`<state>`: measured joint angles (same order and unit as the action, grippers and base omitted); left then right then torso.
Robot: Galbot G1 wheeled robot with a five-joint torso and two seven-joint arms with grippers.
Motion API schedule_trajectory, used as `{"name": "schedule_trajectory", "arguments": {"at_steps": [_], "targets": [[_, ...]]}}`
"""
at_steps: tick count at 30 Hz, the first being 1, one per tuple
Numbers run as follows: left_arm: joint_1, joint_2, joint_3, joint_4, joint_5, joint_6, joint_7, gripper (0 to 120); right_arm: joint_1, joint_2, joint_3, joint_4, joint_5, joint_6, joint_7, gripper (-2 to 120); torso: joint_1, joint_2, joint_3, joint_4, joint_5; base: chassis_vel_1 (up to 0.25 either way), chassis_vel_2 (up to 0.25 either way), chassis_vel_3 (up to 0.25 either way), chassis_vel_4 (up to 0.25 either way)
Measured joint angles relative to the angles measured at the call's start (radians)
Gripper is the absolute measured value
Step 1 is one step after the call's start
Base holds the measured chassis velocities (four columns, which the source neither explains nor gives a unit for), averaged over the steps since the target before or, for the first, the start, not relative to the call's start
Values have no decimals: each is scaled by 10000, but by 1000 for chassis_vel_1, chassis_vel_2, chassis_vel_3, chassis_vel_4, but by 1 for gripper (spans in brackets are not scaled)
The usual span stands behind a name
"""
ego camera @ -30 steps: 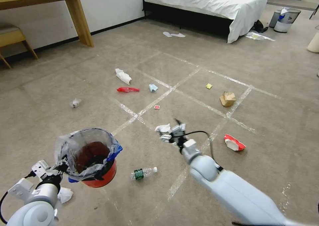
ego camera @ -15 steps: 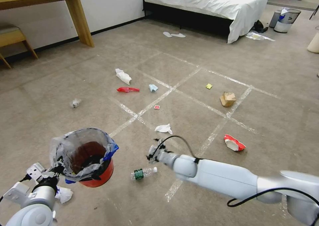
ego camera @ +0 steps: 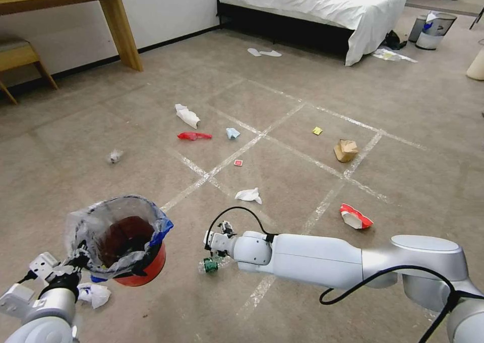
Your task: Pick up the trash bin and place the garbage on the floor into it.
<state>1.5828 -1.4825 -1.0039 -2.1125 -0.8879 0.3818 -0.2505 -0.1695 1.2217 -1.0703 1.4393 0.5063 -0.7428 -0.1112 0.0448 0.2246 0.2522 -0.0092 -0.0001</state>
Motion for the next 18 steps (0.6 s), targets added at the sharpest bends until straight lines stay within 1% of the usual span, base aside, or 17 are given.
{"name": "schedule_trajectory", "arguments": {"at_steps": [1, 2, 3, 6, 7, 8, 9, 11, 12, 14, 15, 16, 17, 18], "targets": [[0, -19, 10, -13, 9, -3, 2, 4, 0, 1, 126, -65, -404, -36, -796, 100, 0, 0, -1, 0, 0, 0, 0, 0, 0], [0, -44, 11, -36, 23, -18, 4, 4, -1, 31, 215, -190, -862, -46, -1369, 100, 0, 0, -1, -2, -1, 0, 0, 0, 0], [0, -44, 11, -36, 23, -18, 4, 4, -1, 31, 215, -190, -862, -46, -1369, 100, 0, 0, -1, -2, -1, 0, 0, 0, 0], [18, -107, -1, -63, 46, -48, 13, 4, -38, 324, 285, -729, -1793, -44, -1961, 100, 0, 0, 0, 0, 1, 0, 0, 0, 0], [18, -107, -1, -63, 46, -48, 13, 4, -38, 324, 285, -729, -1793, -44, -1961, 100, 0, 0, 0, 0, 1, 0, 0, 0, 0], [26, -134, -6, -69, 70, -56, 12, 4, -62, 521, 282, -1111, -2230, -38, -2143, 100, 1, 0, -1, 2, 0, 0, 0, 0, 0], [26, -134, -6, -69, 70, -56, 12, 4, -62, 521, 282, -1111, -2230, -38, -2143, 100, 1, 0, -1, 2, 0, 0, 0, 0, 0], [33, -174, -21, -78, 113, -64, 13, 4, -163, 869, 282, -1760, -2536, -21, -2332, 100, 0, 0, 0, 1, 1, 0, 0, 0, 0], [33, -174, -21, -78, 113, -64, 13, 4, -163, 869, 282, -1760, -2536, -21, -2332, 100, 0, 0, 0, 1, 1, 0, 0, 0, 0], [61, -204, -94, -111, 126, -71, 5, 4, -387, 1304, 261, -2689, -2964, 2, -2439, 100, 1, 1, 0, 1, -1, 0, 0, 0, 0], [61, -204, -94, -111, 126, -71, 5, 4, -387, 1304, 261, -2689, -2964, 2, -2439, 100, 1, 1, 0, 1, -1, 0, 0, 0, 0], [93, -206, -170, -120, 123, -72, 0, 4, -531, 1522, 256, -3148, -3205, 12, -2540, 100, 0, 0, 0, 1, 0, 0, 0, 0, 0], [93, -206, -170, -120, 123, -72, 0, 4, -531, 1522, 256, -3148, -3205, 12, -2540, 100, 0, 0, 0, 1, 0, 0, 0, 0, 0], [129, -206, -247, -132, 115, -73, -3, 4, -639, 1683, 249, -3533, -3414, 24, -2554, 100, 1, 0, 0, 1, 0, 0, 0, 0, 0]]}}
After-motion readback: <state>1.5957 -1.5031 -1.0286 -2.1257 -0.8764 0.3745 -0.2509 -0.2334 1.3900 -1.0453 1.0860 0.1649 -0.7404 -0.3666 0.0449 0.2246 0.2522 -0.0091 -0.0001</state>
